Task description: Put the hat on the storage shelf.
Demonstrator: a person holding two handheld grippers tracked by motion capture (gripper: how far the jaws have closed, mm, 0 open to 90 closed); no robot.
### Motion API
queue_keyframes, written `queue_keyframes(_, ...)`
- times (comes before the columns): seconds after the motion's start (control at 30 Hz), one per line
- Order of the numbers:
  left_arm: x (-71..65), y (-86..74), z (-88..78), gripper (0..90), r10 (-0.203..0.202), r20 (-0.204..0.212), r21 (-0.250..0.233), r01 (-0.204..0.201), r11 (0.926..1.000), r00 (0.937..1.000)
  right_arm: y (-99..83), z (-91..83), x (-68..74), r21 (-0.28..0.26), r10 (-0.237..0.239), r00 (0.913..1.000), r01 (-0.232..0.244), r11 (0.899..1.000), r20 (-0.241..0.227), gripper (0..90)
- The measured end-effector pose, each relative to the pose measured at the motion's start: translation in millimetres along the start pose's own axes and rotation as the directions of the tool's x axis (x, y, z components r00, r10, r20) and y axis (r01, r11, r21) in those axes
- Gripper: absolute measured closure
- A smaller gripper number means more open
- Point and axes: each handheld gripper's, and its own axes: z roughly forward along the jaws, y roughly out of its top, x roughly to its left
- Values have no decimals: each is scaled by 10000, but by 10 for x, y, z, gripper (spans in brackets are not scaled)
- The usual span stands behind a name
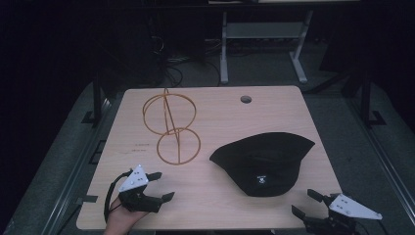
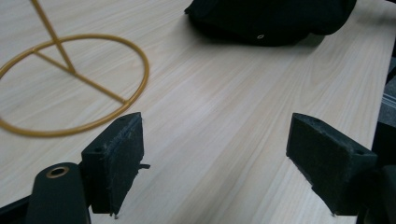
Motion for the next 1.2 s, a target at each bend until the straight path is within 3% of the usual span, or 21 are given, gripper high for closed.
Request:
queue_keyframes(0.23, -37, 54, 31, 185, 145, 218, 110, -147, 9998, 9997, 0, -4, 3, -52, -18, 10000, 18, 10000, 19, 174)
queue_keyframes(0.73, -141, 390, 125, 183, 639, 862, -100, -633, 9979, 9942, -8, -19, -6, -101, 42, 10000, -42, 9999, -1, 174)
queue_keyframes(0.93, -192, 528, 205, 183, 822, 1127, -58, -821, 9966, 9902, -12, -15, -21, -97, 35, 10000, -36, 9999, -81, 174)
queue_keyframes(1.2, -321, 811, 361, 183, 1348, 1499, -102, -1348, 9908, 9795, -11, -27, -23, -141, 55, 9998, -57, 9999, -171, 174)
